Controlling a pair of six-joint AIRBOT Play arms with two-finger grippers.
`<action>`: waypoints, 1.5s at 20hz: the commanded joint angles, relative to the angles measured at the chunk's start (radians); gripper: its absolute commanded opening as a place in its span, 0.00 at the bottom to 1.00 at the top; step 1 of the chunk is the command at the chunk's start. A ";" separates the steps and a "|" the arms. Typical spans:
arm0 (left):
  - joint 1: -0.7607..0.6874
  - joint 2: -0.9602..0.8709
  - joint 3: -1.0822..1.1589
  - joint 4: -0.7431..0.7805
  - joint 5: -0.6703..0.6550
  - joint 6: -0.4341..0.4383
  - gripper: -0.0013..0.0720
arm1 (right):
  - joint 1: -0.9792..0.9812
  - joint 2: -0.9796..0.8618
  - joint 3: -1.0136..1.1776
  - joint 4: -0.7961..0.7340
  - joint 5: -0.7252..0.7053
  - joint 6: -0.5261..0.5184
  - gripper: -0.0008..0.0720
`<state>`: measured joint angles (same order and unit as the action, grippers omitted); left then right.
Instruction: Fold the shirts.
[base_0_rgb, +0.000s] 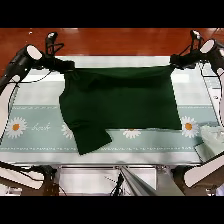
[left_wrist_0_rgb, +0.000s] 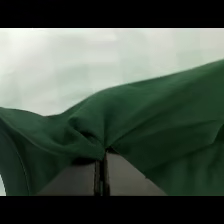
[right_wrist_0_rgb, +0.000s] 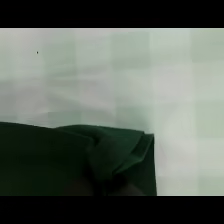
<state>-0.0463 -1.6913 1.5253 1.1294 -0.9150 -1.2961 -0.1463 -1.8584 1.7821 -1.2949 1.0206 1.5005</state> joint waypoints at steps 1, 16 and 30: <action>0.011 -0.010 0.031 0.017 -0.284 0.031 0.05 | -0.018 0.021 0.001 0.012 0.184 -0.038 0.04; 0.060 -0.085 0.022 0.042 -0.563 -0.030 0.58 | -0.040 -0.006 0.000 0.031 0.510 -0.117 0.44; 0.229 0.515 -0.751 -0.040 -0.550 -0.021 0.94 | -0.346 0.306 -0.323 0.183 0.632 -0.211 0.61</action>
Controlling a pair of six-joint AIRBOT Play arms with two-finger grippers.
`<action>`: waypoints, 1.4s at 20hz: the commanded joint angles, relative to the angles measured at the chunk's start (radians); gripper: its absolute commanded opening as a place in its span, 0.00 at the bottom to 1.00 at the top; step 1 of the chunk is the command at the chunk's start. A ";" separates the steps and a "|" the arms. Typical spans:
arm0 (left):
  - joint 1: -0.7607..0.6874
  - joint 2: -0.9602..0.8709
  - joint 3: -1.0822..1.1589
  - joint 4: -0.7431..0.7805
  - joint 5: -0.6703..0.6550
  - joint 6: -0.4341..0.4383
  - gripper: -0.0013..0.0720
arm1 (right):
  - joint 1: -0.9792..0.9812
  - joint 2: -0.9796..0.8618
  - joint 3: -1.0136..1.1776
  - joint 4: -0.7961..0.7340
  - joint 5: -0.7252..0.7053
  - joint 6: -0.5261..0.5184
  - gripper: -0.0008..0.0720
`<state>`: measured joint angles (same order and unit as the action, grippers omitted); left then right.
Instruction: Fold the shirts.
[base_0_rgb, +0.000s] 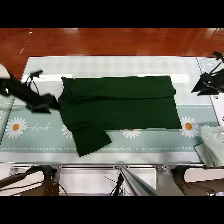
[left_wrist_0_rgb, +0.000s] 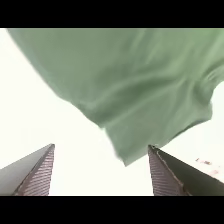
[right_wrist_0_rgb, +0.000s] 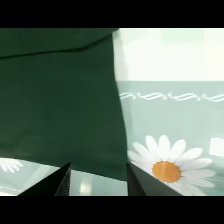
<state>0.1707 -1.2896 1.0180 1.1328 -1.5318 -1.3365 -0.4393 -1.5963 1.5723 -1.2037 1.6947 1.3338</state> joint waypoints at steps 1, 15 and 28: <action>0.011 0.130 -0.307 -0.062 0.098 0.020 0.94 | -0.057 0.047 -0.140 0.098 -0.050 -0.060 0.60; -0.137 0.061 -0.487 -0.396 0.519 0.068 0.59 | -0.057 0.047 -0.156 0.119 -0.117 -0.082 0.58; -0.113 0.046 -0.486 -0.416 0.447 0.133 0.06 | -0.245 0.131 -0.504 0.057 -0.153 -0.106 0.69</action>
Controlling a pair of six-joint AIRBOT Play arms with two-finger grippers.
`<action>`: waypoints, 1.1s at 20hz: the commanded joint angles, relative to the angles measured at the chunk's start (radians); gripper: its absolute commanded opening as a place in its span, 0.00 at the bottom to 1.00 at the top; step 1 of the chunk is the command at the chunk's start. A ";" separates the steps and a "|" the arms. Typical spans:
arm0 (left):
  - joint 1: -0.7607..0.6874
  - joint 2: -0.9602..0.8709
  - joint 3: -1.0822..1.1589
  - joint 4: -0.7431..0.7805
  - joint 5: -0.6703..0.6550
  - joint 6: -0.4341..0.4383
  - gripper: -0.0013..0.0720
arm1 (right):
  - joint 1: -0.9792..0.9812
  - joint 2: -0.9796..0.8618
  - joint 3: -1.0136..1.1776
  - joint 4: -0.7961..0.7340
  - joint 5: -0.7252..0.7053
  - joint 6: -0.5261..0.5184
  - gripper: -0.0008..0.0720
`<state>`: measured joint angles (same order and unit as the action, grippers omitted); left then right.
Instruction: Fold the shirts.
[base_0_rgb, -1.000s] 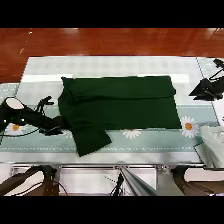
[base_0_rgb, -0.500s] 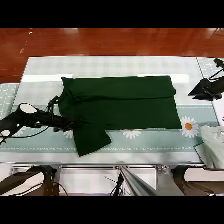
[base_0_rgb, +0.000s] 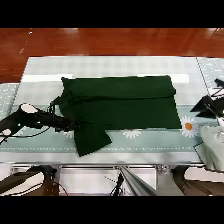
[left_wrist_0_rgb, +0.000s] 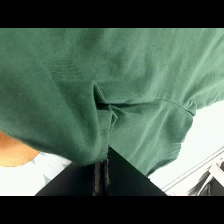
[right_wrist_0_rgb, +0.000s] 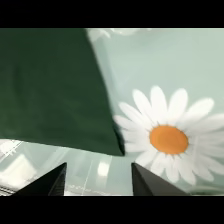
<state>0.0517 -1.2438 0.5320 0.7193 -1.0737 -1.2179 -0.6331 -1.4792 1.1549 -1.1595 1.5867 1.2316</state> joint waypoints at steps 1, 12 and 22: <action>0.006 0.000 0.000 -0.002 -0.011 0.015 0.05 | -0.050 0.014 -0.097 0.013 -0.059 -0.007 0.69; 0.006 0.000 0.002 -0.003 0.013 0.030 0.06 | 0.163 0.013 -0.277 0.004 -0.323 0.064 0.69; 0.050 0.023 0.223 -0.002 0.006 0.085 0.05 | 0.220 0.050 -0.161 0.055 -0.220 0.008 0.04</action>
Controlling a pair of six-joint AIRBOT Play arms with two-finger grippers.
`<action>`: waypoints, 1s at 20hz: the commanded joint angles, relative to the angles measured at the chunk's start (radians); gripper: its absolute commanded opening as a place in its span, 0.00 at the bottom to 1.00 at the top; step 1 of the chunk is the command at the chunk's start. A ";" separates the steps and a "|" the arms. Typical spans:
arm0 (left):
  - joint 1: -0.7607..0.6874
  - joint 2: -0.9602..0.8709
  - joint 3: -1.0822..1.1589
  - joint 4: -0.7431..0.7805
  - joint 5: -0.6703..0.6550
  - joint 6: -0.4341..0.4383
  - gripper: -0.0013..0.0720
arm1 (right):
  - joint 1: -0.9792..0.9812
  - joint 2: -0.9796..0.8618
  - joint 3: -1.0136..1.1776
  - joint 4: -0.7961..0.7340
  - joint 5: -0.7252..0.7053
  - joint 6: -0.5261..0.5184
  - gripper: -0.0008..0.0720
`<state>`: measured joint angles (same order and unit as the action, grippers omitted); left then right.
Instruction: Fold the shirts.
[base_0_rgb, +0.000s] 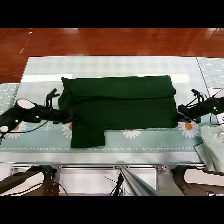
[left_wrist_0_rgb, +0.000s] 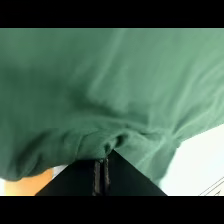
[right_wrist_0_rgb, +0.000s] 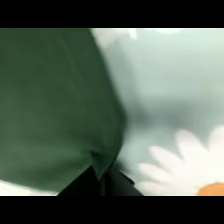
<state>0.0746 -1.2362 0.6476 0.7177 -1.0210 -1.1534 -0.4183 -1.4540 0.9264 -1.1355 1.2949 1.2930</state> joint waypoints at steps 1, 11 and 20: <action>0.050 0.028 0.173 0.000 -0.065 0.020 0.05 | 0.006 0.049 0.114 0.037 0.060 -0.053 0.04; 0.102 -0.230 0.626 -0.009 -0.095 0.015 0.05 | 0.167 -0.100 0.366 0.222 -0.394 0.034 0.03; 0.102 -0.591 0.839 -0.061 -0.086 -0.045 0.05 | 0.192 -0.333 0.475 0.281 -0.502 0.064 0.04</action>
<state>0.1764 -1.7351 1.4445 0.6849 -1.1137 -1.1851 -0.2390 -1.7287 1.3861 -0.8703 0.8360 1.3518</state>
